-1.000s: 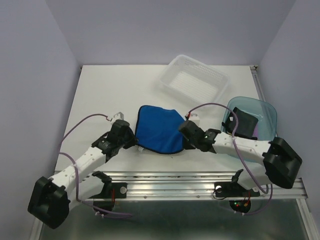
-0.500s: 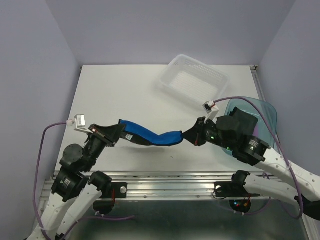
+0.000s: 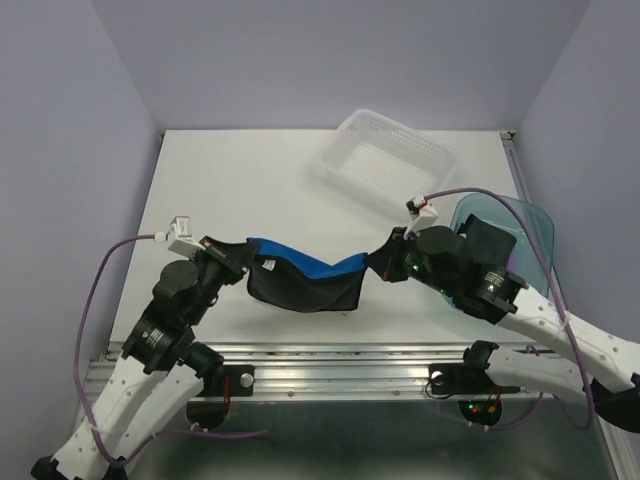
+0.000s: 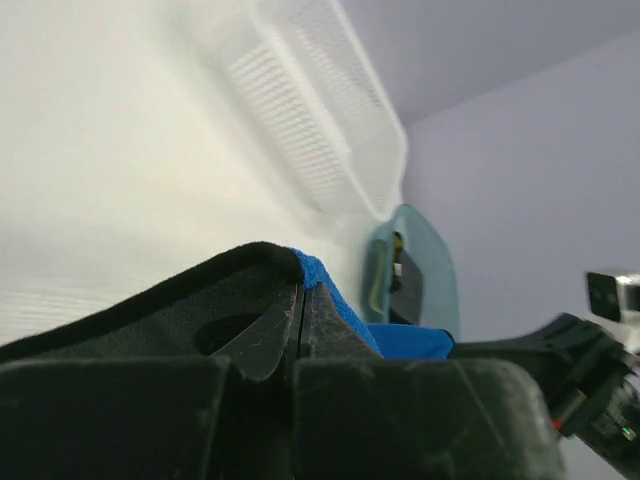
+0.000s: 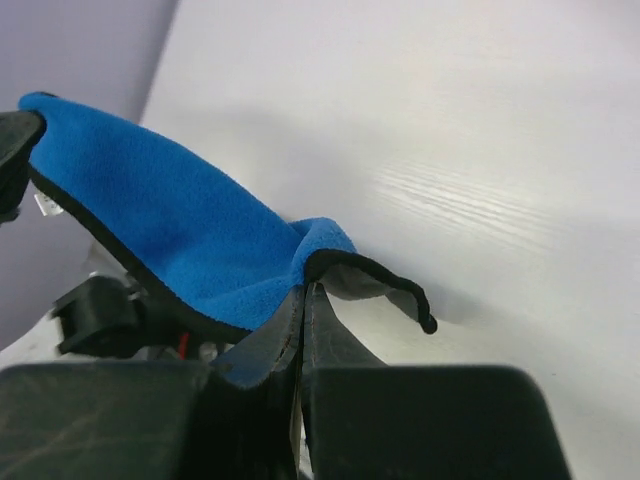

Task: Fold and stack the towels
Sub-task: Fold the towel

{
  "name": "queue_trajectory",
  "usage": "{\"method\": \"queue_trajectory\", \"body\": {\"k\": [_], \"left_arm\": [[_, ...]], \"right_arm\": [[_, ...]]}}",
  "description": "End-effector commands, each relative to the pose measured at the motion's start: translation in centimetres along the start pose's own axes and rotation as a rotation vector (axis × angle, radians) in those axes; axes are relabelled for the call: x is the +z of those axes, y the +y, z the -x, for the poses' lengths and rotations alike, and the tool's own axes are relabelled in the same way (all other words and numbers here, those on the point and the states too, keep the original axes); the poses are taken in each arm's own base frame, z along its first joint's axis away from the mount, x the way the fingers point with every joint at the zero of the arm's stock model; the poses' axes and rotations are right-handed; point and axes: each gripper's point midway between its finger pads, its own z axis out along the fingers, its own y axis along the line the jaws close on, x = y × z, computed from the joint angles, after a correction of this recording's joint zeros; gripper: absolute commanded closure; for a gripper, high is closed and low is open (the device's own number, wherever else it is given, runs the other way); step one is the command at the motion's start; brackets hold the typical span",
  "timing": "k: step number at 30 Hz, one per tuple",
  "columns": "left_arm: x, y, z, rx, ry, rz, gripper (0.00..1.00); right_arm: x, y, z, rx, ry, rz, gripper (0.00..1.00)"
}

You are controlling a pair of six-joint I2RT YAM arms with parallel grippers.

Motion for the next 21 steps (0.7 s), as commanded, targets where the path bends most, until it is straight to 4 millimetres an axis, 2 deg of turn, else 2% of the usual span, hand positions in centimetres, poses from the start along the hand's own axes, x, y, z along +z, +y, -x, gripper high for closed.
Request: {"method": "queue_trajectory", "body": {"k": [1, 3, 4, 5, 6, 8, 10, 11, 12, 16, 18, 21], "left_arm": [[3.4, 3.9, 0.0, -0.039, -0.071, 0.181, 1.00], [5.3, 6.0, 0.1, -0.019, -0.104, 0.291, 1.00], [5.9, 7.0, 0.9, -0.001, -0.147, 0.352, 1.00], [7.0, 7.5, 0.9, 0.023, -0.143, 0.401, 1.00], [7.5, 7.9, 1.1, 0.037, -0.149, 0.428, 1.00], [8.6, 8.9, 2.3, 0.062, -0.189, 0.481, 1.00], [10.5, 9.3, 2.4, 0.084, -0.165, 0.480, 1.00], [11.6, 10.0, 3.3, 0.093, -0.178, 0.493, 1.00], [12.1, 10.4, 3.1, 0.095, -0.151, 0.491, 1.00], [14.2, 11.7, 4.2, 0.124, -0.127, 0.498, 1.00], [15.0, 12.4, 3.9, 0.143, -0.095, 0.515, 1.00], [15.6, 13.1, 1.9, 0.153, 0.000, 0.501, 1.00]], "right_arm": [[3.1, -4.5, 2.6, -0.046, -0.106, -0.275, 0.99], [4.6, -5.5, 3.5, -0.046, -0.112, -0.294, 0.99], [5.8, -7.7, 4.7, -0.027, -0.117, -0.340, 0.99], [6.8, -7.4, 5.2, -0.010, -0.107, -0.282, 0.99], [7.4, -8.8, 6.3, 0.009, -0.123, -0.295, 0.99], [9.3, -9.9, 6.7, -0.012, -0.115, -0.328, 0.99], [10.5, -10.9, 7.7, -0.034, -0.127, -0.362, 0.99], [11.7, -11.0, 8.0, -0.038, -0.119, -0.359, 0.99], [12.2, -11.6, 8.3, -0.039, -0.113, -0.366, 0.99], [14.2, -12.4, 8.3, -0.038, -0.075, -0.371, 0.99], [14.7, -12.8, 7.9, -0.039, -0.058, -0.374, 0.99], [15.2, -13.7, 6.7, -0.033, -0.023, -0.393, 0.99]]}}
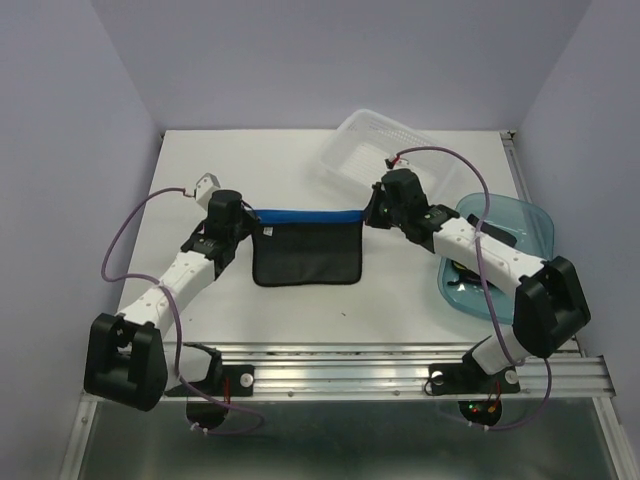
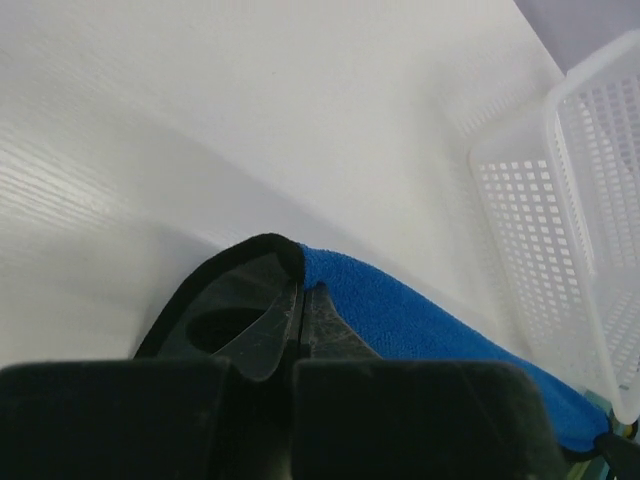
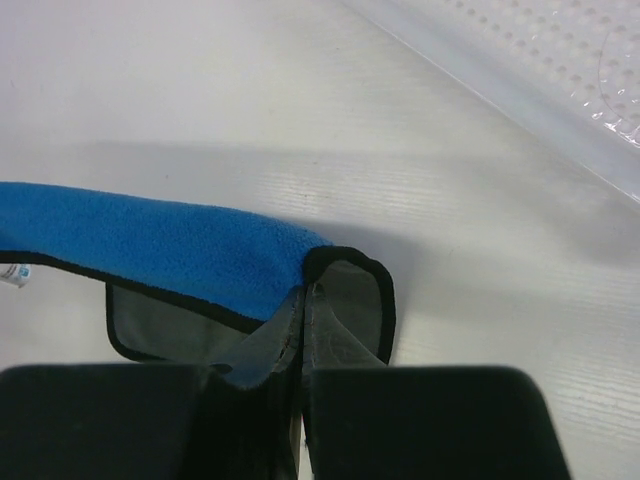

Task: Fold and stack the towels
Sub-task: Fold the towel

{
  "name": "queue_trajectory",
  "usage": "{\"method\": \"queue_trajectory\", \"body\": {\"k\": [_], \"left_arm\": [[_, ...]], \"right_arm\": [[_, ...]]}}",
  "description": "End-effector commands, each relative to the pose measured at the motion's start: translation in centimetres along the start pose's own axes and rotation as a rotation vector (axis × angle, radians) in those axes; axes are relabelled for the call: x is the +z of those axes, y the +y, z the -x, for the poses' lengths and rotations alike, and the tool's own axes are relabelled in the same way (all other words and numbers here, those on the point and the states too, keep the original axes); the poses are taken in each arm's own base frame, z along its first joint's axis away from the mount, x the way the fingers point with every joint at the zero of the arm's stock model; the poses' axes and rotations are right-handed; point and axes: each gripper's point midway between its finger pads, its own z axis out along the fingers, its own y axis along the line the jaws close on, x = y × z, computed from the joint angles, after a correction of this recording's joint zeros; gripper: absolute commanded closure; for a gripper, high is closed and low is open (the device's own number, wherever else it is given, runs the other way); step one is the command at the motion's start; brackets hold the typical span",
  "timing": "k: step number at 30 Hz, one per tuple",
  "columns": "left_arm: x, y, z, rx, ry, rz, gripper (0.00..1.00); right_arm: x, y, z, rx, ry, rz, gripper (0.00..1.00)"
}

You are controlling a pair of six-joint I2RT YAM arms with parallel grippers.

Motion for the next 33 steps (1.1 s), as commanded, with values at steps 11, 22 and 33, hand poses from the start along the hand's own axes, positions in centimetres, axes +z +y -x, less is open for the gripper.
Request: {"method": "queue_trajectory", "body": {"k": [11, 22, 33], "left_arm": [[-1.1, 3.4, -4.3, 0.020, 0.115, -0.014, 1.00], [-1.1, 6.4, -7.9, 0.008, 0.208, 0.037, 1.00], [-0.4, 8.0, -9.3, 0.006, 0.246, 0.103, 1.00]], "right_arm": [[0.7, -1.5, -4.4, 0.027, 0.124, 0.017, 0.99], [-0.3, -1.8, -9.7, 0.085, 0.251, 0.109, 0.99], [0.9, -2.3, -11.6, 0.098, 0.296, 0.105, 0.99]]}}
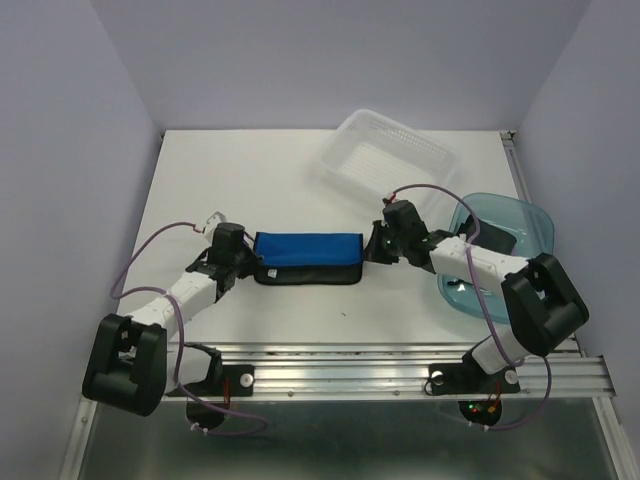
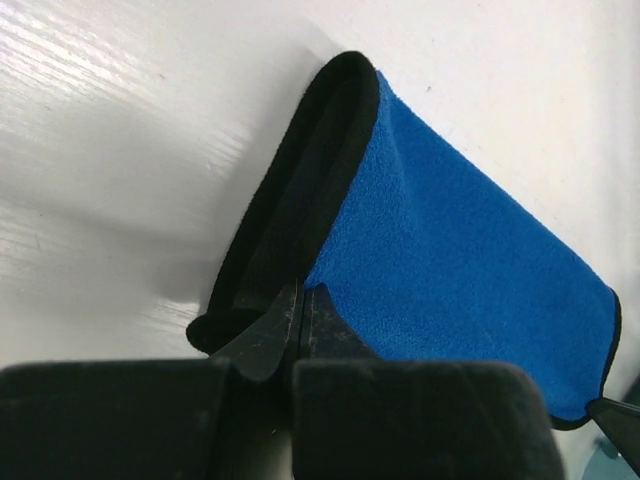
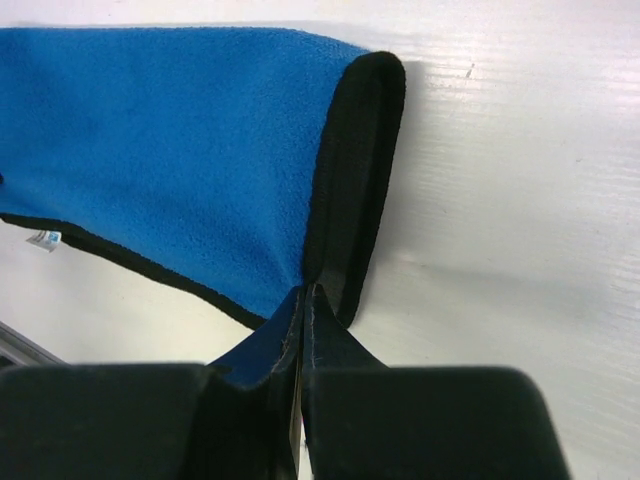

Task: Fold and stack the towels
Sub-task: Fold the towel

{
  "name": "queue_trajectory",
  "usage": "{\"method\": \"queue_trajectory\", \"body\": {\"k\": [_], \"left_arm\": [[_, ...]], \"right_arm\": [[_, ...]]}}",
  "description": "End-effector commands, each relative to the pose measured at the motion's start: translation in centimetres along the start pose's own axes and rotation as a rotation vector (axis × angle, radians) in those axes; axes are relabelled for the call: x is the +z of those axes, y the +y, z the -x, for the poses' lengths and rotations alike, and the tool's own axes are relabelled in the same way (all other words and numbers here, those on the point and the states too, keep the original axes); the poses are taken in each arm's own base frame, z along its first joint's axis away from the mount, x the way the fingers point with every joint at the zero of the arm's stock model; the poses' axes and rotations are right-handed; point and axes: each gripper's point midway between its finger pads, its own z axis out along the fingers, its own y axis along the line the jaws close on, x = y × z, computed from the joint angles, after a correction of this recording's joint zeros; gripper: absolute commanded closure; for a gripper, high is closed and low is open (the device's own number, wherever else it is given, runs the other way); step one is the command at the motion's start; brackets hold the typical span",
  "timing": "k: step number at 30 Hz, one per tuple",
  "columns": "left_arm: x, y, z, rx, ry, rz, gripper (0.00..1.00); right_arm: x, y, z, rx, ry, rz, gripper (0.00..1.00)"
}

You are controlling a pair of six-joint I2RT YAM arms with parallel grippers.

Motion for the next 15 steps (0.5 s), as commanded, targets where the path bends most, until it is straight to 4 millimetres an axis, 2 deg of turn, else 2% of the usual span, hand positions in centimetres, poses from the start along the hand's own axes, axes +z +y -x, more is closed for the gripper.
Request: {"method": "queue_trajectory", "body": {"k": [1, 15], "left_arm": [[0.5, 0.8, 0.0, -0.010, -0.008, 0.028, 1.00], [1.0, 1.9, -0.8, -0.013, 0.026, 0.088, 1.00]], "right_arm": [[0.9, 0.5, -0.1, 0.010, 0.001, 0.051, 0.99], [2.2, -1.3, -2.8, 0.052, 0.071, 0.021, 0.98]]}}
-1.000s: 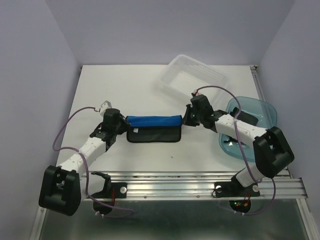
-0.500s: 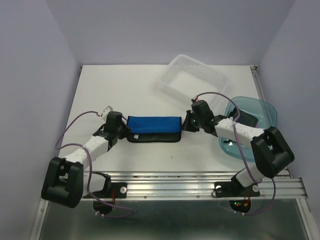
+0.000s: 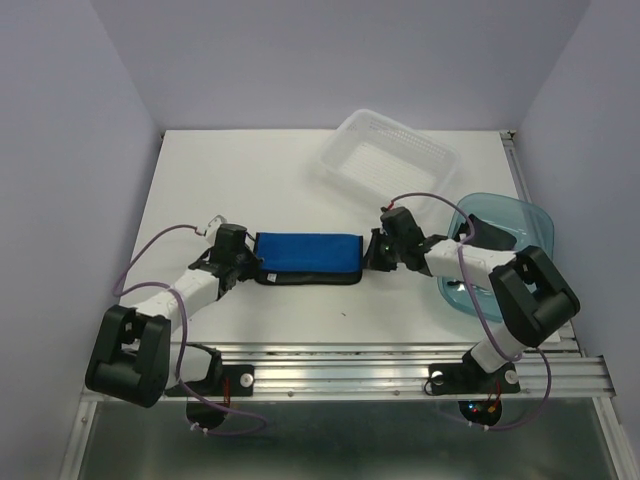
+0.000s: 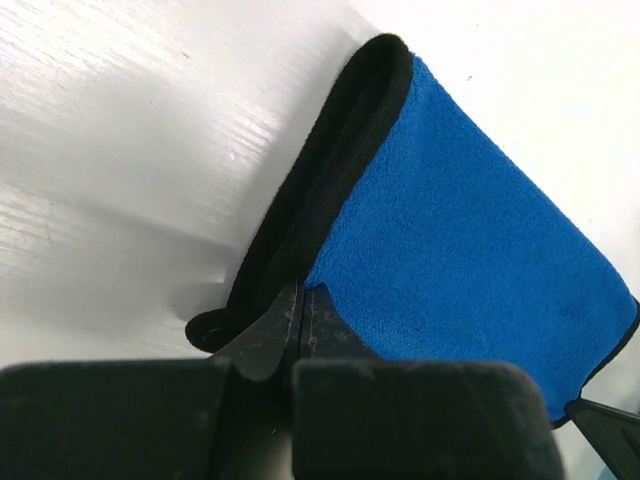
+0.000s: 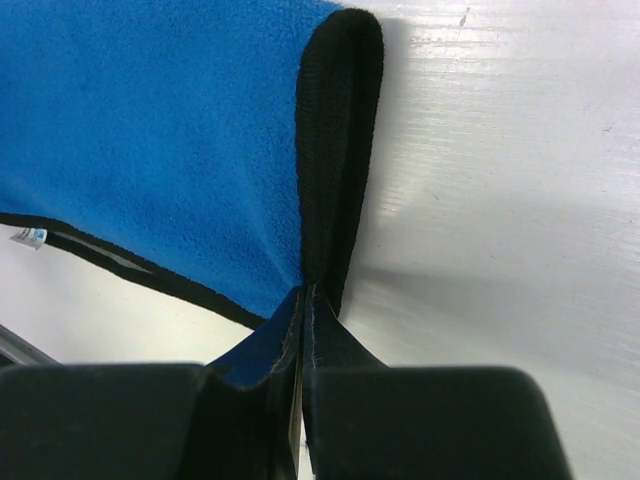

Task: Fold and stack the towels
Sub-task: Fold the towel

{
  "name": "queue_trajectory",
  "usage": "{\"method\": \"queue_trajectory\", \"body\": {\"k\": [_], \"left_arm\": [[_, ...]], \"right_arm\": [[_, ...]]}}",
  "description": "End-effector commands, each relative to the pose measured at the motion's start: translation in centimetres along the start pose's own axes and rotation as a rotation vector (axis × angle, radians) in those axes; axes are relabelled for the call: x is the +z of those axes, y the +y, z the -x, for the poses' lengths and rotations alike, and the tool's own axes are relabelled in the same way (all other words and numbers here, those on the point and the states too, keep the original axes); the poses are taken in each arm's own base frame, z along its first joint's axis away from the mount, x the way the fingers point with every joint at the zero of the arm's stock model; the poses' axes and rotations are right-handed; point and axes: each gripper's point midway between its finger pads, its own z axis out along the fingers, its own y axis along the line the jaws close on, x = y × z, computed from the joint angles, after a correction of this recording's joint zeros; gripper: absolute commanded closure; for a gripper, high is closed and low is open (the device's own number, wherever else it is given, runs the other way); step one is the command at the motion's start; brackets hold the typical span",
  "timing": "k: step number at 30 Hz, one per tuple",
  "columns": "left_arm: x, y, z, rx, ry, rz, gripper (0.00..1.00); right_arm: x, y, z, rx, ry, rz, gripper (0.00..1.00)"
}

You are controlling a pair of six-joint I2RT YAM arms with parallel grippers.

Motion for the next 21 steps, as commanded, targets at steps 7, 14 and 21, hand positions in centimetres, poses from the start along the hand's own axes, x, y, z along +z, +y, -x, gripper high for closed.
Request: {"method": "queue_trajectory", "body": {"k": [7, 14, 21], "left_arm": [[-0.3, 0.8, -0.1, 0.010, 0.021, 0.046, 0.75], [-2.2, -0.4, 1.0, 0.057, -0.009, -0.009, 0.32], [-3.2, -2.0, 3.1, 0.107, -0.071, -0.056, 0.10]], "right_arm": [[0.6, -1.0, -1.5, 0.004, 0.035, -0.005, 0.83], [-0.4, -1.0, -0.4, -0.040, 0.012, -0.044, 0.59], [-1.4, -0.3, 1.2, -0.070, -0.030, -0.053, 0.46]]}}
